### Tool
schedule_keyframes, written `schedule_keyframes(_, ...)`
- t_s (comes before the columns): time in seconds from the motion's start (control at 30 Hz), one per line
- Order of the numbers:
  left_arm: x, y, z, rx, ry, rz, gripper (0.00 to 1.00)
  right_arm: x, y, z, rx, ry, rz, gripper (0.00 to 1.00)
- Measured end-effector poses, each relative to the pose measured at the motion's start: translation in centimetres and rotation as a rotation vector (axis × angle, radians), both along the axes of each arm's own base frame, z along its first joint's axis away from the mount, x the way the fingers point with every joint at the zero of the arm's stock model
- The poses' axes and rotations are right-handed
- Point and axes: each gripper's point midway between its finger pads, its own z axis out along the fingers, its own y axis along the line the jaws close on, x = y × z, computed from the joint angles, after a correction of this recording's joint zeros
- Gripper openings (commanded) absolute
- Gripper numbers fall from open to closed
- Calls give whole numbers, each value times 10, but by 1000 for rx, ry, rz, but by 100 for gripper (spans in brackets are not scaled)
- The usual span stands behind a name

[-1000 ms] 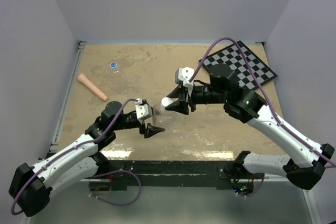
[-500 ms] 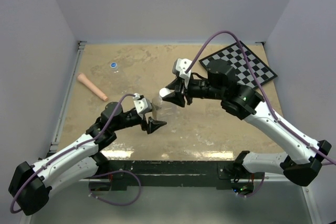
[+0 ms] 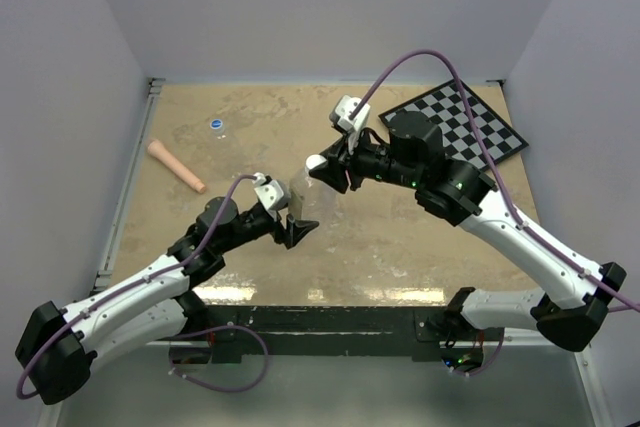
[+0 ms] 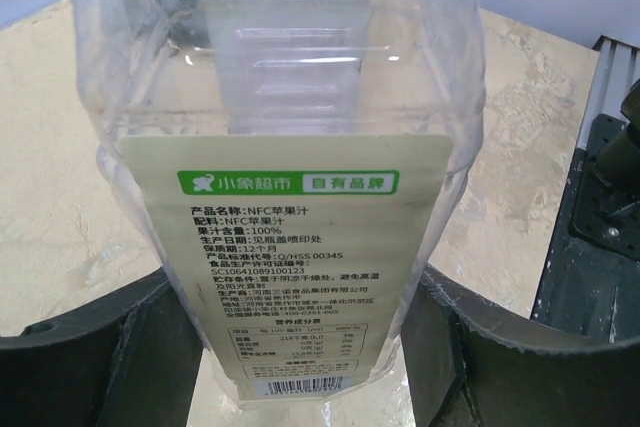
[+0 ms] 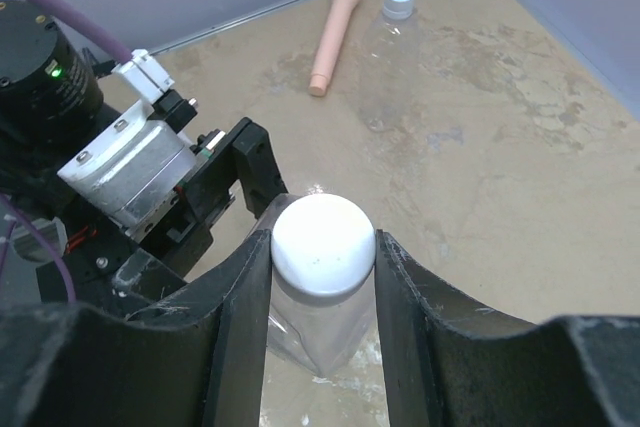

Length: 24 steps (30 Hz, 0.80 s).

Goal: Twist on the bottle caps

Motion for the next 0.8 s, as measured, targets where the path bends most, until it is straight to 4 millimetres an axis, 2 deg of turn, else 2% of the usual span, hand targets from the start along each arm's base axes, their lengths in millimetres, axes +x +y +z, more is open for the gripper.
schedule_keyframes(0.47, 12, -18, -3, -44, 33, 110, 0, 23, -7, -5, 58, 44, -174, 0)
schedule_keyframes(0.8, 23, -20, -4, -35, -13, 235, 0, 31, -12, -7, 72, 58, -242, 0)
